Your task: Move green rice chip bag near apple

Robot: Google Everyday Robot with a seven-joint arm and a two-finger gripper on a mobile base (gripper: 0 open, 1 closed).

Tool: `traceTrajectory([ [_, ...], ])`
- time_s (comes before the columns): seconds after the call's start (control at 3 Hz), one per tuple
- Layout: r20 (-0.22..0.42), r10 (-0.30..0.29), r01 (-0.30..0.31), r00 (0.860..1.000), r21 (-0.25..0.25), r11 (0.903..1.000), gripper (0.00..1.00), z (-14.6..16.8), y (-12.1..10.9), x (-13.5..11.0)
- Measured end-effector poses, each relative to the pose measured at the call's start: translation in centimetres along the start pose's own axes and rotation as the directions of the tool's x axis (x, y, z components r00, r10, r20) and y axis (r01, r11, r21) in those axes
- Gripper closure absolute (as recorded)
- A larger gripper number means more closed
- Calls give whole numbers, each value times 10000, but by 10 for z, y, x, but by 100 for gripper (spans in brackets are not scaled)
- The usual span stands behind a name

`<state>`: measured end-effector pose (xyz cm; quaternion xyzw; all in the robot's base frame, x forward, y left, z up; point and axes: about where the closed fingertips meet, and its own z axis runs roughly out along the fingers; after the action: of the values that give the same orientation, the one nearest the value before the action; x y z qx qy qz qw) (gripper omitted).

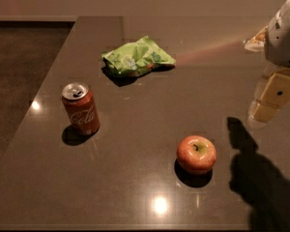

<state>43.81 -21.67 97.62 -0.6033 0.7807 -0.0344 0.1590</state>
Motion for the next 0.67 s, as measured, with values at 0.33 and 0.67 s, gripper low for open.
traceTrajectory([
  [0.33, 1, 0, 0, 10000, 2, 10000, 0, 0, 0, 0],
  [0.67, 10, -351, 351, 9994, -15, 9994, 0, 6, -10, -9],
])
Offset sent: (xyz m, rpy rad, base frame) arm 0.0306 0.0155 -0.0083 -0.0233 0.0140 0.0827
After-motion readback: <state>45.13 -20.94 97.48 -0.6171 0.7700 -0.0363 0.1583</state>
